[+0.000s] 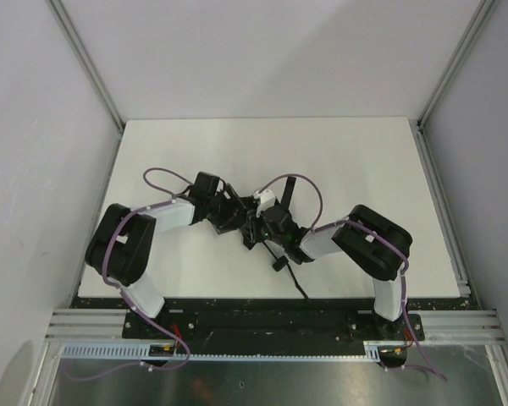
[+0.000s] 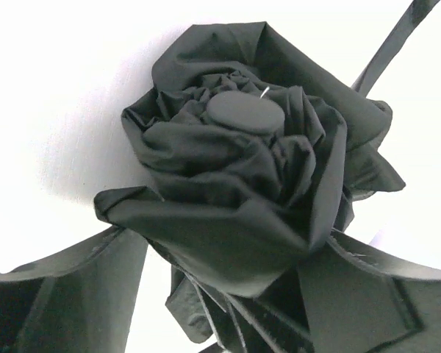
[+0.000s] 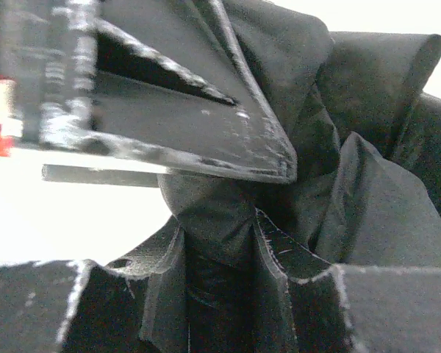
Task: Put away the umbrella
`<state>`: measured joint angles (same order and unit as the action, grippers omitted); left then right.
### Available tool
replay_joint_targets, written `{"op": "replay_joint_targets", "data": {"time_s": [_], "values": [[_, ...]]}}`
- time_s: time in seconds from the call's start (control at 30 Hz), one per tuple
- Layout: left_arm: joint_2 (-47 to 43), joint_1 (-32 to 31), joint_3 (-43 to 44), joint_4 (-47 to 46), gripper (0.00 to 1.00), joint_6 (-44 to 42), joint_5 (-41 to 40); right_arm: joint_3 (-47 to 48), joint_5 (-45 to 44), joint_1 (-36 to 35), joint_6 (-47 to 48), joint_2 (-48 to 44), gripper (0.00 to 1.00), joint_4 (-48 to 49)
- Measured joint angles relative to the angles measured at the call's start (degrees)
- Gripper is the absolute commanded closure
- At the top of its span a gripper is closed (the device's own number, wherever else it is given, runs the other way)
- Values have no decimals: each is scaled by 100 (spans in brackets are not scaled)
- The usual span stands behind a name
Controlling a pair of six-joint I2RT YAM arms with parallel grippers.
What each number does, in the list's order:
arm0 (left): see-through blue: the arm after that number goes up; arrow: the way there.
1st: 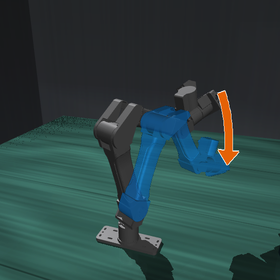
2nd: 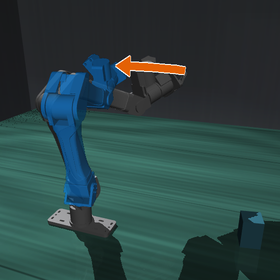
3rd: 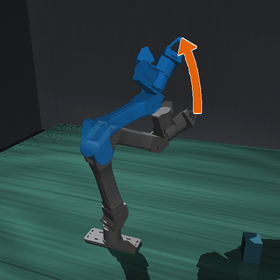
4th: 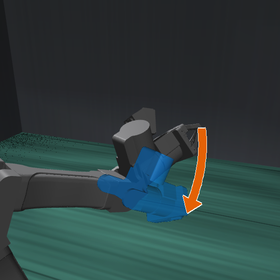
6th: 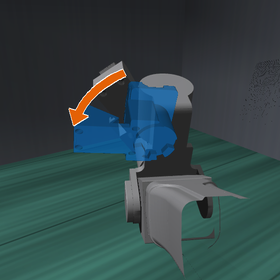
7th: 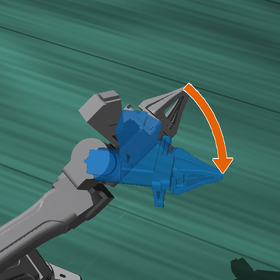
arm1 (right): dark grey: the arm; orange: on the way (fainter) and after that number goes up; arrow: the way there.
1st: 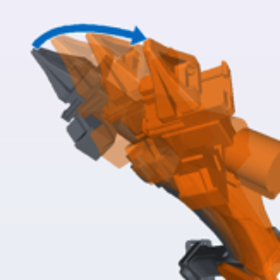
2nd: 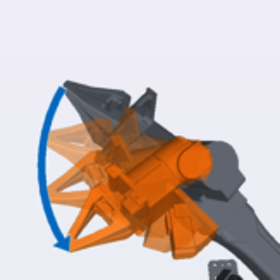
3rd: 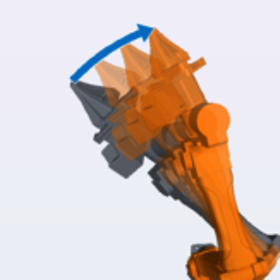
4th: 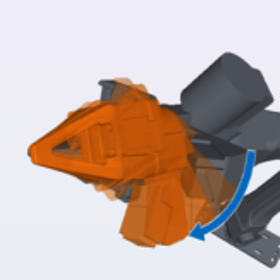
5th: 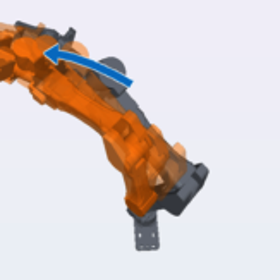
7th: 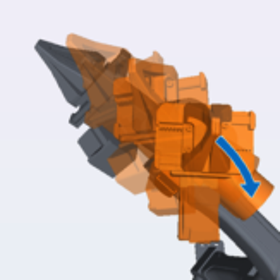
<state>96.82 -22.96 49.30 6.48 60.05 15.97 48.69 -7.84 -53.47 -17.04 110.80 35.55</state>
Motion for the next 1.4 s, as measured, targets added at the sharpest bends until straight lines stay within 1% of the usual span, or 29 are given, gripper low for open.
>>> {"op": "replay_joint_targets", "data": {"time_s": [0.03, 0.07, 0.17, 0.23, 0.33, 0.4, 0.57, 0.63, 0.67, 0.7, 0.73, 0.77, 0.83, 0.9, 0.97, 1.0, 1.03, 1.1, 1.2, 1.3, 1.4], "values": [[-26, 17, 22, 48, 5, -72, -22, -87, 262, 105, -221, 28, 100, 216], [-63, 35, 35, 81, 3, -144, -33, -133, 433, 181, -369, 52, 100, 358], [-175, 85, 48, 153, 1, -297, -76, -267, 1010, 420, -892, 203, 100, 861], [-208, 98, 48, 179, 1, -354, -83, -306, 1394, 562, -1198, 321, 100, 1143], [-175, 96, 39, 181, 8, -361, -96, -348, 2006, 809, -1672, 503, 100, 1541], [-85, 96, 33, 103, 16, -330, -48, -367, 2341, 940, -1947, 595, 100, 1744], [129, 46, 11, -227, 49, -249, -33, -476, 2977, 1156, -2492, 737, 100, 2133], [144, 13, -20, -330, 67, -168, -11, -496, 3141, 1213, -2599, 761, 100, 2177], [151, -9, -28, -367, 78, -142, -13, -514, 3198, 1228, -2632, 761, 100, 2177], [160, -33, -48, -424, 86, -111, -9, -531, 3246, 1244, -2653, 761, 100, 2173], [170, -46, -61, -472, 91, -70, 4, -542, 3268, 1255, -2673, 756, 96, 2159], [179, -55, -76, -525, 94, -44, 20, -546, 3272, 1259, -2682, 734, 89, 2116], [179, -63, -96, -592, 98, -15, 66, -542, 3215, 1257, -2616, 608, 73, 1886], [179, -79, -164, -693, 100, -9, 98, -527, 3130, 1248, -2428, 400, 56, 1471], [177, -103, -219, -798, 100, -13, 144, -476, 2970, 1196, -2162, 136, 37, 894], [177, -114, -249, -835, 100, -26, 136, -446, 2876, 1158, -2009, -28, 28, 581], [177, -114, -275, -861, 100, -35, 129, -413, 2761, 1099, -1808, -227, 23, 243], [177, -114, -315, -922, 100, -33, 136, -358, 2371, 892, -1311, -638, 17, -452], [177, -114, -343, -966, 100, -24, 144, -173, 1648, 511, -568, -973, 15, -1329], [177, -109, -361, -999, 100, -9, 166, 221, 699, 111, 96, -981, 15, -2092], [175, -107, -387, -1014, 100, 7, 181, 807, -588, -361, 691, -765, 15, -2702]]}}
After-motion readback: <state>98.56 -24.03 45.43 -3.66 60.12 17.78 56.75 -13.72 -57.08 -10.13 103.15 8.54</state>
